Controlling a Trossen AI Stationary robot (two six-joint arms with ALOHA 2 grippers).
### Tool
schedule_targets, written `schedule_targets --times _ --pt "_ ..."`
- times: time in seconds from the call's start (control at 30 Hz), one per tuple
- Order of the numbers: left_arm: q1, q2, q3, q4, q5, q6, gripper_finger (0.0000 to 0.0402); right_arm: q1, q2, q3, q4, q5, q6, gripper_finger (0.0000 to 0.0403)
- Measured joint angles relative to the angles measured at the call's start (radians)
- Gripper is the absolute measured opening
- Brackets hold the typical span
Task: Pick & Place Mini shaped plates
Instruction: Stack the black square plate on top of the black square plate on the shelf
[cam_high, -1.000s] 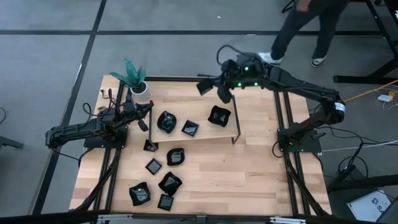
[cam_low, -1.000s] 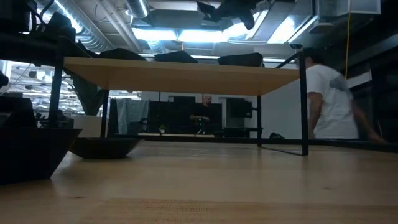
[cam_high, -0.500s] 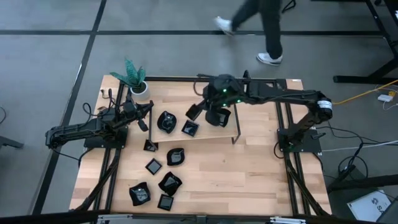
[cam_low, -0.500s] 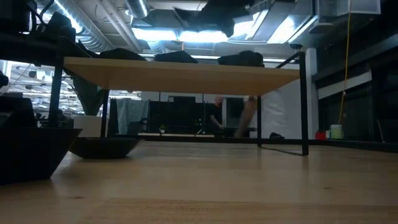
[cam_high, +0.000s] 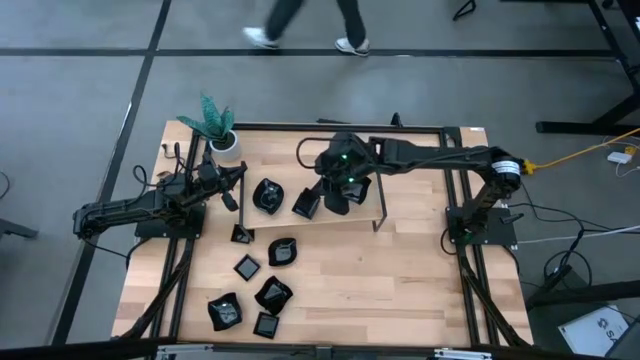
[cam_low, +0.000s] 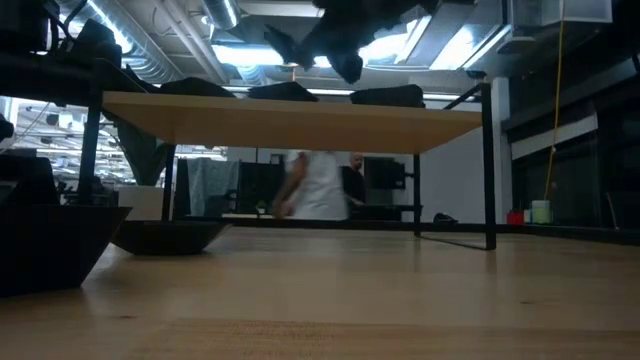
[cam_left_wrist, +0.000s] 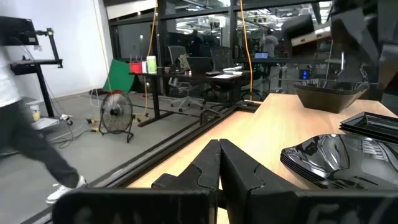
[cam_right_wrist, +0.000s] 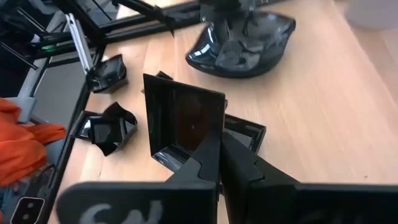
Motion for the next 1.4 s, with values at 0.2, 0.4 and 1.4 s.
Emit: schedule_targets --times 0.2,0.4,1.4 --pt "0.0 0.0 0.0 0.0 0.0 0.0 0.0004 0.0 0.029 0.0 0.0 -0.001 0.047 0.0005" --pt "0.0 0.0 0.0 0.0 0.0 0.0 0.0004 0.0 0.031 0.0 -0.009 -0.001 0.07 0.0005" --pt "0.0 0.0 0.0 0.0 0.0 0.0 0.0004 0.0 0.031 0.0 -0.062 0.001 0.065 0.0035"
